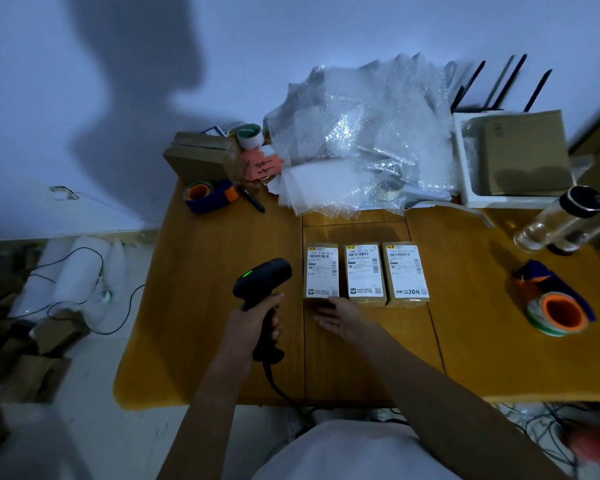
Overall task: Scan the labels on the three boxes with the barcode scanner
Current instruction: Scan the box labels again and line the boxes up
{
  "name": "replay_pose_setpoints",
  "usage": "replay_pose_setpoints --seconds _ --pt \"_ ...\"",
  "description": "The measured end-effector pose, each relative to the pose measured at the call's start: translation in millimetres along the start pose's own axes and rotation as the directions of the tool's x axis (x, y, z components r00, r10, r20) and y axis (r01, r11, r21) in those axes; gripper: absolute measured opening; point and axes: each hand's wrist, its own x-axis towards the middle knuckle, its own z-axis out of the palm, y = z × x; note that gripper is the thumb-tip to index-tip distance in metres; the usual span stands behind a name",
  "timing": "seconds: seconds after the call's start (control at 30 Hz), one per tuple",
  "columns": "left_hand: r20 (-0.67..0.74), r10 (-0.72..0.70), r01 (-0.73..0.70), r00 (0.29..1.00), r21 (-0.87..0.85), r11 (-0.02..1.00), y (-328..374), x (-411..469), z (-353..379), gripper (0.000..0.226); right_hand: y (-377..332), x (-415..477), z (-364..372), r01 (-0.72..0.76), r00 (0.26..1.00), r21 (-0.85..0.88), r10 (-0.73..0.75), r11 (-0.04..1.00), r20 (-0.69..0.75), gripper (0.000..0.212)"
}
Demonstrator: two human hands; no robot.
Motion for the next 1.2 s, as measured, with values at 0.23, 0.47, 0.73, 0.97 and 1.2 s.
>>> replay_pose_setpoints --seconds 0.23,0.47,0.73,0.97,1.2 --pt "0.013 0.008 -0.008 1.0 0.011 1.0 0.6 1.3 3.9 0.023 -3.3 -19.0 -15.5 0.102 0.994 -0.396 -0.108 0.913 0.006 0.042" --pt "0.032 0.009 -0.01 0.999 0.026 1.0 1.7 4.8 16.7 0.023 -28.4 -24.4 -38.0 0.301 0.759 -0.863 -0.65 0.406 -0.041 0.022" --pt "0.078 0.038 -0.041 0.996 0.049 0.998 4.5 4.3 27.5 0.023 -49.4 -17.0 -58.9 0.058 0.723 -0.994 -0.69 0.089 -0.02 0.08" --pt "0.07 0.02 -0.023 0.997 0.046 0.999 3.2 0.5 28.8 0.022 -47.4 -13.0 -54.6 -0.018 0.769 -0.998 -0.637 0.066 -0.056 0.095" --pt "0.068 0.015 -0.018 0.998 0.049 0.999 2.3 -3.6 29.2 0.022 -47.6 -11.6 -45.1 -0.043 0.765 -0.996 -0.638 0.081 -0.085 0.096"
